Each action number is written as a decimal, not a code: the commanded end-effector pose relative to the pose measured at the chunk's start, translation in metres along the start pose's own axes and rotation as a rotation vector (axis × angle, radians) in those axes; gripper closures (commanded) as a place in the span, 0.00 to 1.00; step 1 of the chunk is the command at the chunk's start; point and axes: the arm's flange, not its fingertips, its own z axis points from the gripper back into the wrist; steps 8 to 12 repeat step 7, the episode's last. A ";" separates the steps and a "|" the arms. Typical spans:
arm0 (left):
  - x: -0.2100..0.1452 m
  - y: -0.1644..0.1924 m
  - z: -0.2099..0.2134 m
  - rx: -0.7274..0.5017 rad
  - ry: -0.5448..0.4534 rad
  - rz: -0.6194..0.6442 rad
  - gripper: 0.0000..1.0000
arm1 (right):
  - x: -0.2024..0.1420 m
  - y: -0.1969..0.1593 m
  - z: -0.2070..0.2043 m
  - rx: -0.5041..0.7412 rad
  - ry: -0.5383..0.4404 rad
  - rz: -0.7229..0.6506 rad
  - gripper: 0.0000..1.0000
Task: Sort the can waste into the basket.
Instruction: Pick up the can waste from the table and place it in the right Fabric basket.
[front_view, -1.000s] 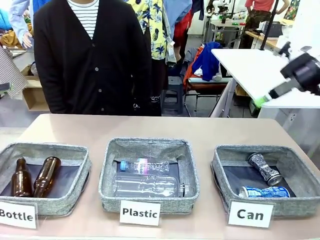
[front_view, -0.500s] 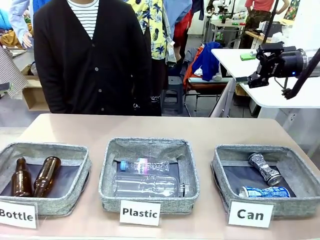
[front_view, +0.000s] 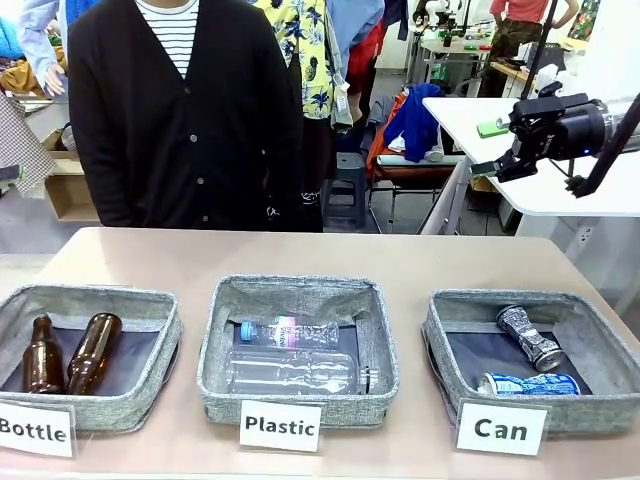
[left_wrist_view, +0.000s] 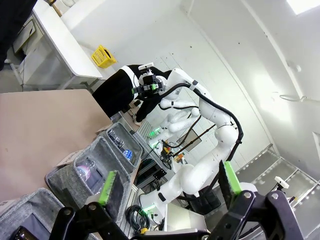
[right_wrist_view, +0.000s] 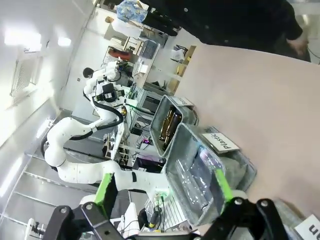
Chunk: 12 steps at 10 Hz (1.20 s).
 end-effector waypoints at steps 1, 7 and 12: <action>0.000 -0.004 0.000 -0.008 0.014 0.003 0.00 | 0.001 0.002 0.002 -0.006 -0.002 0.017 0.00; 0.000 -0.004 0.000 -0.008 0.014 0.003 0.00 | 0.001 0.002 0.002 -0.006 -0.002 0.017 0.00; 0.000 -0.004 0.000 -0.008 0.014 0.003 0.00 | 0.001 0.002 0.002 -0.006 -0.002 0.017 0.00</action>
